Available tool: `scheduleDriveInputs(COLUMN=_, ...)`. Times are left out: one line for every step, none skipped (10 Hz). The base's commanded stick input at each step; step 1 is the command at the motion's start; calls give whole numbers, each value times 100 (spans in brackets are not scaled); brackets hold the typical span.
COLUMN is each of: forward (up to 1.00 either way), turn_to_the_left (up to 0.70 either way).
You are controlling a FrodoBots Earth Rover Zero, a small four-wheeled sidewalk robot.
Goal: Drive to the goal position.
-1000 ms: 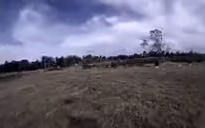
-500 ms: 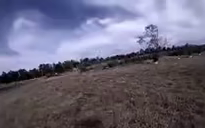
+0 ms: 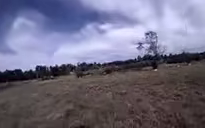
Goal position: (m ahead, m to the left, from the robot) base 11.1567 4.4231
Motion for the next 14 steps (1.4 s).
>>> scheduleDriveInputs(forward=70, turn_to_the_left=0)
scheduleDriveInputs(forward=70, turn_to_the_left=0)
scheduleDriveInputs(forward=70, turn_to_the_left=0)
scheduleDriveInputs(forward=70, turn_to_the_left=14)
scheduleDriveInputs(forward=70, turn_to_the_left=27)
scheduleDriveInputs(forward=70, turn_to_the_left=27)
scheduleDriveInputs(forward=70, turn_to_the_left=27)
scheduleDriveInputs(forward=70, turn_to_the_left=27)
scheduleDriveInputs(forward=70, turn_to_the_left=27)
scheduleDriveInputs(forward=70, turn_to_the_left=27)
scheduleDriveInputs(forward=70, turn_to_the_left=27)
scheduleDriveInputs(forward=70, turn_to_the_left=27)
scheduleDriveInputs(forward=70, turn_to_the_left=27)
scheduleDriveInputs(forward=70, turn_to_the_left=27)
